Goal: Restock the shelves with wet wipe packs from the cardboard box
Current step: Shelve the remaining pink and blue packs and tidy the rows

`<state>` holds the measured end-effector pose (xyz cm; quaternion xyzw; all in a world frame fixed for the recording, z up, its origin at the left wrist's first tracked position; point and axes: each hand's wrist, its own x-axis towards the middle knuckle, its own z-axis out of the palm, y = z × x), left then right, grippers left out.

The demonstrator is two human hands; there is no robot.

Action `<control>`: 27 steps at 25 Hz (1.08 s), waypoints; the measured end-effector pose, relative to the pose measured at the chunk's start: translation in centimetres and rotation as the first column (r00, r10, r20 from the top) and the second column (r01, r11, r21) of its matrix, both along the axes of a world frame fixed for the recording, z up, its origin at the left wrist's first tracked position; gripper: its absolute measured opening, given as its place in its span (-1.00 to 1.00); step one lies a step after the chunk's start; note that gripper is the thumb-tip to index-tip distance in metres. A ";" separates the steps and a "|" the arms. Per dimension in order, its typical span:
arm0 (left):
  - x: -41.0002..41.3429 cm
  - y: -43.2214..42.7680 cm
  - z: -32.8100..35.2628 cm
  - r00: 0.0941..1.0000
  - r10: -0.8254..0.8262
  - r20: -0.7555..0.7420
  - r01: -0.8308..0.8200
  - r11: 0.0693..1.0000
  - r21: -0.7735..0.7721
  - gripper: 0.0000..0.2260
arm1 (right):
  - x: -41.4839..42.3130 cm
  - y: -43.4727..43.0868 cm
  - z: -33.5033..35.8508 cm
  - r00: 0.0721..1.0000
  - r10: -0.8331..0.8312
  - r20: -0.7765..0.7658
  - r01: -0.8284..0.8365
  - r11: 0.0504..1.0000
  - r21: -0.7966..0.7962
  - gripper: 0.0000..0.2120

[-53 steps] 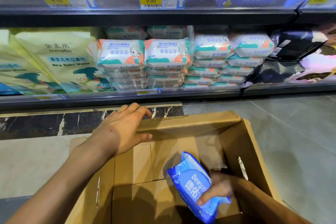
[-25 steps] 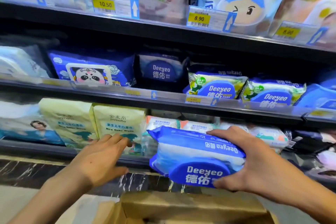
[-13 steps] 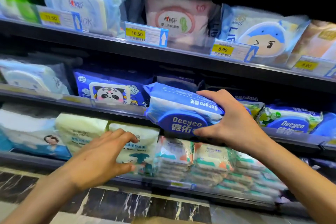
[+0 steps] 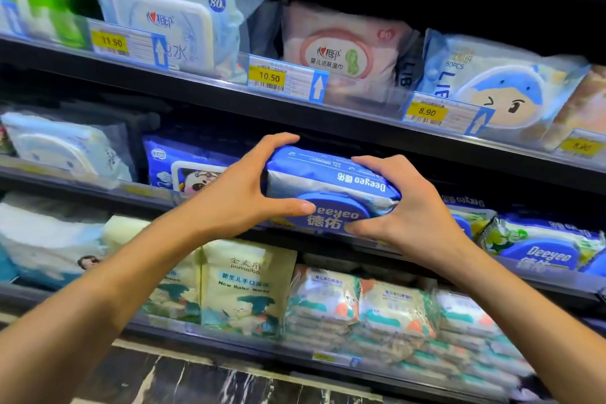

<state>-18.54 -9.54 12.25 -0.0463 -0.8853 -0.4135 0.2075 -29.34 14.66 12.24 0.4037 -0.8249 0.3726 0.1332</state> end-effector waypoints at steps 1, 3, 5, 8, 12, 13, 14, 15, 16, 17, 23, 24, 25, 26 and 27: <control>-0.5 0.2 -0.1 1.000 0.001 -0.022 -0.001 1.000 -0.010 -0.24 | -0.2 0.0 0.0 1.000 -0.007 -0.016 0.007 1.000 0.002 -0.18; -1.3 0.3 -0.6 0.997 0.013 -0.076 -0.012 1.000 0.022 -0.31 | -0.6 -0.1 0.0 0.999 -0.033 -0.037 0.033 0.999 0.002 -0.18; -2.1 0.4 -1.2 0.995 0.016 -0.101 -0.008 0.996 0.083 -0.38 | -1.1 -0.4 -0.1 0.997 -0.074 -0.038 0.075 0.997 0.024 -0.19; -3.2 0.3 -1.7 0.993 0.051 -0.102 -0.041 0.994 0.103 -0.45 | -2.2 -0.7 -0.1 0.991 -0.127 -0.049 0.132 0.986 0.099 -0.18; -4.7 0.4 -2.0 0.993 0.095 -0.068 -0.090 0.993 0.072 -0.43 | -3.5 -0.7 -0.7 0.983 -0.172 -0.058 0.179 0.971 0.160 -0.11; -5.0 0.6 -2.1 0.993 0.101 -0.061 -0.097 0.993 0.064 -0.42 | -3.8 -0.7 -0.8 0.984 -0.172 -0.052 0.178 0.970 0.166 -0.08; -5.3 0.7 -2.3 0.993 0.107 -0.049 -0.104 0.993 0.059 -0.40 | -4.0 -0.6 -0.9 0.983 -0.176 -0.049 0.183 0.966 0.182 -0.07; -5.6 0.8 -2.4 0.993 0.114 -0.038 -0.112 0.992 0.056 -0.40 | -4.3 -0.5 -0.9 0.982 -0.182 -0.050 0.188 0.959 0.214 -0.08; -6.0 0.8 -2.6 0.991 0.130 -0.024 -0.129 0.991 0.035 -0.40 | -4.6 -0.4 -0.9 0.981 -0.188 -0.054 0.196 0.945 0.261 -0.11; -6.3 0.9 -2.7 0.988 0.154 -0.007 -0.154 0.988 -0.008 -0.41 | -4.8 -0.3 -0.9 0.981 -0.182 -0.063 0.192 0.932 0.308 -0.15; -7.0 1.1 -4.3 0.972 0.236 0.026 -0.227 0.956 -0.187 -0.41 | -5.4 0.2 -0.7 0.989 -0.079 -0.127 0.127 0.892 0.434 -0.31; -6.9 1.4 -4.6 0.972 0.235 0.001 -0.231 0.955 -0.187 -0.44 | -5.5 0.3 -0.8 0.985 -0.074 -0.155 0.138 0.880 0.456 -0.31; -6.7 1.6 -4.8 0.972 0.232 -0.030 -0.233 0.953 -0.192 -0.46 | -5.6 0.5 -0.9 0.979 -0.069 -0.189 0.154 0.865 0.478 -0.32; -6.5 1.8 -4.9 0.972 0.228 -0.054 -0.234 0.949 -0.213 -0.49 | -5.5 0.7 -0.9 0.973 -0.074 -0.217 0.175 0.852 0.494 -0.33; -6.4 2.0 -5.0 0.972 0.224 -0.077 -0.236 0.941 -0.241 -0.51 | -5.4 1.0 -0.8 0.968 -0.091 -0.233 0.201 0.839 0.505 -0.33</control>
